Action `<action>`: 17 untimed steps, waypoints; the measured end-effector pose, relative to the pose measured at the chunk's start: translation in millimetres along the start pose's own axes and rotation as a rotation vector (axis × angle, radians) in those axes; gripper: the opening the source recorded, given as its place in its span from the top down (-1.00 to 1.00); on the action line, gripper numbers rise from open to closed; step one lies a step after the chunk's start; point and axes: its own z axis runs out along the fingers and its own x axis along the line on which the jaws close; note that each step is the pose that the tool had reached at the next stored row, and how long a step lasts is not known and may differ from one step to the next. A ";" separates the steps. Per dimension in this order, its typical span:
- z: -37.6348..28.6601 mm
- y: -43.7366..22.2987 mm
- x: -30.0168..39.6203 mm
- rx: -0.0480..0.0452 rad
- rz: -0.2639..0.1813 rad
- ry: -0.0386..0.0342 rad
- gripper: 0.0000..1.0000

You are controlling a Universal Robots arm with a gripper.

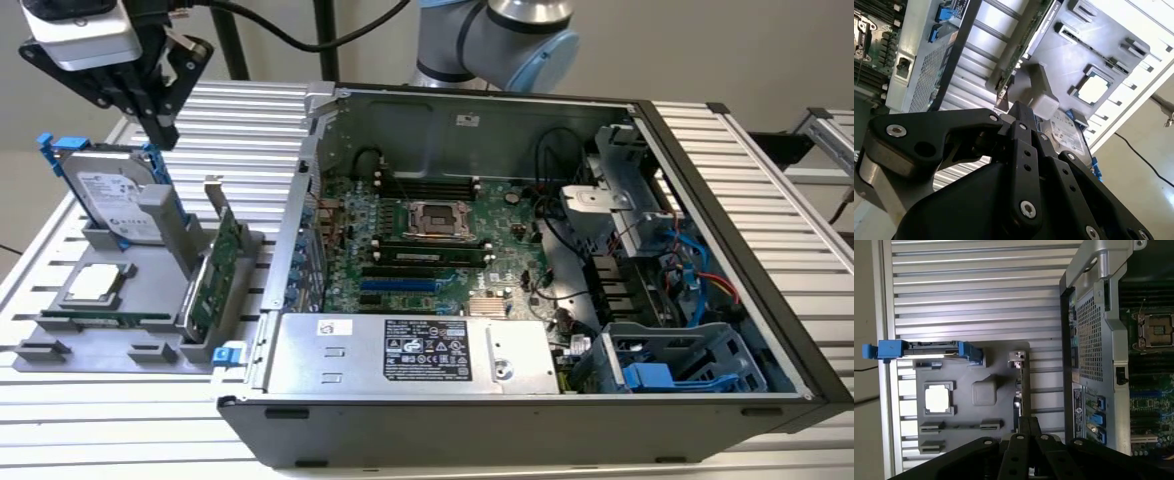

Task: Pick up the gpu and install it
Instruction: 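Reach for the gpu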

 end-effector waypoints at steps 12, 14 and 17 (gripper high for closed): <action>-0.7 -11.1 -0.8 0.0001 0.000 0.0000 1.00; -0.8 -12.9 -0.9 0.0000 0.000 0.0000 1.00; -0.9 -15.6 -1.1 0.0000 0.000 0.0000 1.00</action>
